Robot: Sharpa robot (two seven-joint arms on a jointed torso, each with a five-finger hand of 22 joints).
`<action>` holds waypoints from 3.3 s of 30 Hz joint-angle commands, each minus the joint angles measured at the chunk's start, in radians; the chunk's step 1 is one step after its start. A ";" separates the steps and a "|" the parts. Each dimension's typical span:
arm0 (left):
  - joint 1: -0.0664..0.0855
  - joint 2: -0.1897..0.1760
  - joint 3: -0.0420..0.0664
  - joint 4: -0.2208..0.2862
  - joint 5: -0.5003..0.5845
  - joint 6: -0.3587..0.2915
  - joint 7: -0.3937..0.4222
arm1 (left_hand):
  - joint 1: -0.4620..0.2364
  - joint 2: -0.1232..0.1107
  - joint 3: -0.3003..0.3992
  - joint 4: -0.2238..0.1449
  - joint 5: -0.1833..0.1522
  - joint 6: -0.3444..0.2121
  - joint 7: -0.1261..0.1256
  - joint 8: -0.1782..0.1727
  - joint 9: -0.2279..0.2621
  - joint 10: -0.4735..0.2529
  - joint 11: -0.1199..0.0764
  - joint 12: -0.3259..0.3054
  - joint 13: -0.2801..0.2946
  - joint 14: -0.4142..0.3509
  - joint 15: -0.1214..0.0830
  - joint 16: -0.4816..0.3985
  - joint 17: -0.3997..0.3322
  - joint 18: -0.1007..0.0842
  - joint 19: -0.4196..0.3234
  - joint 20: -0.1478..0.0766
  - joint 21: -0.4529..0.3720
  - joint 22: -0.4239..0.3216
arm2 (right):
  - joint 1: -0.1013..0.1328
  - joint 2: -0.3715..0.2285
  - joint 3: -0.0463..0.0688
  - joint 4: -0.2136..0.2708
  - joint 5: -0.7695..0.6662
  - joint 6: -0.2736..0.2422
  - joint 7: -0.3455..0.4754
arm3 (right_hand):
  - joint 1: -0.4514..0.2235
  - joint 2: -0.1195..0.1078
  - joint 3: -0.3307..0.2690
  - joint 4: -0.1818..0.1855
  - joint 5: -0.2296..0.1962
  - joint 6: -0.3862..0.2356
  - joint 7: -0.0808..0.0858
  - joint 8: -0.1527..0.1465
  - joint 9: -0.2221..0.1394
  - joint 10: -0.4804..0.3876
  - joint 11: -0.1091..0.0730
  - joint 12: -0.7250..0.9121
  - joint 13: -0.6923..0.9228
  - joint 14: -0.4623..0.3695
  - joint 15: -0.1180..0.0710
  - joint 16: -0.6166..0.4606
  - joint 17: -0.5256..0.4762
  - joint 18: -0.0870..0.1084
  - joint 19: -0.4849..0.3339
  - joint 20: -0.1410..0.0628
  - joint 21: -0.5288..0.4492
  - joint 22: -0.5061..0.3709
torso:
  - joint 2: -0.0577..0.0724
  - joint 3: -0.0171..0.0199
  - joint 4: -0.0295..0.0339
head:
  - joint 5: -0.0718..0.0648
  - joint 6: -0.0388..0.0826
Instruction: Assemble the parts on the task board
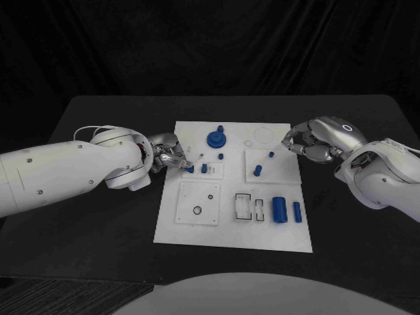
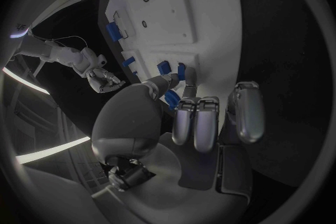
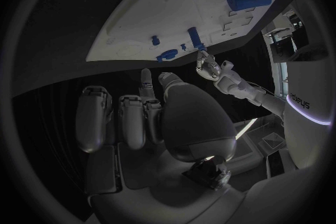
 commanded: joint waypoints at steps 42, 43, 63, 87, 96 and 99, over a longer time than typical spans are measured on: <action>-0.008 0.015 -0.001 -0.011 -0.001 0.037 -0.017 | -0.122 0.060 -0.363 0.232 -0.308 0.032 -0.001 -0.016 -0.031 0.108 0.003 0.003 0.263 0.106 0.000 0.003 0.263 0.017 -0.001 0.004 -0.010 0.181 | -0.004 0.000 0.001 -0.001 -0.002 -0.013 -0.009 | 0.008 -0.002 0.005 0.000 0.008 0.009 -0.002 -0.007 -0.001 0.099 -0.002 -0.001 0.254 0.081 -0.001 -0.004 0.148 -0.012 0.033 0.002 -0.004 0.207 | -0.001 0.0013 -0.0003 | -0.003 0.000; -0.008 0.015 -0.001 -0.011 -0.001 0.037 -0.019 | -0.122 0.060 -0.370 0.235 -0.312 0.032 -0.001 -0.013 -0.027 0.108 0.003 0.003 0.263 0.106 0.000 0.003 0.263 0.017 0.000 0.004 -0.009 0.182 | -0.004 0.001 0.001 -0.001 -0.002 -0.013 -0.009 | 0.008 -0.002 0.005 0.000 0.008 0.009 -0.002 -0.007 -0.001 0.099 -0.002 -0.001 0.254 0.081 -0.001 -0.004 0.148 -0.012 0.033 0.002 -0.004 0.207 | -0.001 0.0014 -0.0003 | -0.003 0.000; 0.035 -0.049 0.000 0.025 -0.001 -0.301 0.326 | -0.236 0.066 -0.685 0.254 -0.339 -0.209 0.027 0.118 0.217 0.108 0.023 0.003 0.263 0.106 0.011 0.003 0.263 0.006 0.028 0.006 0.032 0.193 | -0.003 -0.021 0.001 0.015 -0.002 -0.062 0.003 | 0.007 -0.004 0.005 0.002 0.009 0.010 -0.001 -0.007 -0.001 0.099 -0.001 0.000 0.255 0.081 -0.001 -0.003 0.150 -0.012 0.033 0.002 -0.002 0.207 | 0.000 0.0005 0.0008 | -0.010 0.000; 0.038 0.130 0.000 -0.213 -0.697 -0.218 0.692 | 0.416 0.062 -0.478 0.131 -0.234 -0.319 -0.092 -0.074 -0.671 -0.827 0.075 -1.219 -0.936 -0.095 0.048 -0.177 -0.025 0.073 -0.139 0.041 -0.328 0.068 | 0.009 -0.029 0.001 0.038 0.010 -0.082 0.043 | -0.017 -0.004 0.001 0.008 0.006 0.013 -0.001 -0.010 -0.002 0.093 0.000 -0.009 0.244 0.081 0.000 -0.003 0.148 -0.013 0.035 0.002 0.002 0.208 | 0.004 -0.0018 0.0001 | -0.026 0.000; 0.025 0.176 0.000 -0.235 -0.725 -0.171 0.642 | 0.403 0.052 -0.455 0.110 -0.216 -0.256 -0.058 -0.063 -0.722 -0.790 0.075 -1.201 -0.967 -0.096 0.048 -0.178 -0.037 0.072 -0.126 0.041 -0.334 0.078 | 0.008 -0.027 0.001 0.038 0.011 -0.072 0.043 | -0.016 -0.004 0.002 0.007 0.007 0.013 -0.001 -0.010 -0.002 0.081 0.000 -0.025 0.225 0.081 0.000 -0.005 0.145 -0.013 0.035 0.002 0.001 0.208 | 0.008 -0.0095 -0.0052 | -0.016 0.000; 0.024 0.186 0.000 -0.241 -0.727 -0.164 0.633 | 0.389 0.046 -0.448 0.111 -0.219 -0.242 -0.042 -0.067 -0.740 -0.765 0.077 -1.191 -0.974 -0.097 0.050 -0.178 -0.041 0.071 -0.123 0.041 -0.336 0.082 | 0.008 -0.025 0.001 0.037 0.011 -0.069 0.043 | -0.016 -0.004 0.002 0.006 0.007 0.013 -0.001 -0.010 -0.002 0.080 0.000 -0.026 0.224 0.080 0.000 -0.005 0.145 -0.012 0.035 0.002 0.000 0.208 | 0.010 -0.0131 -0.0098 | -0.011 0.000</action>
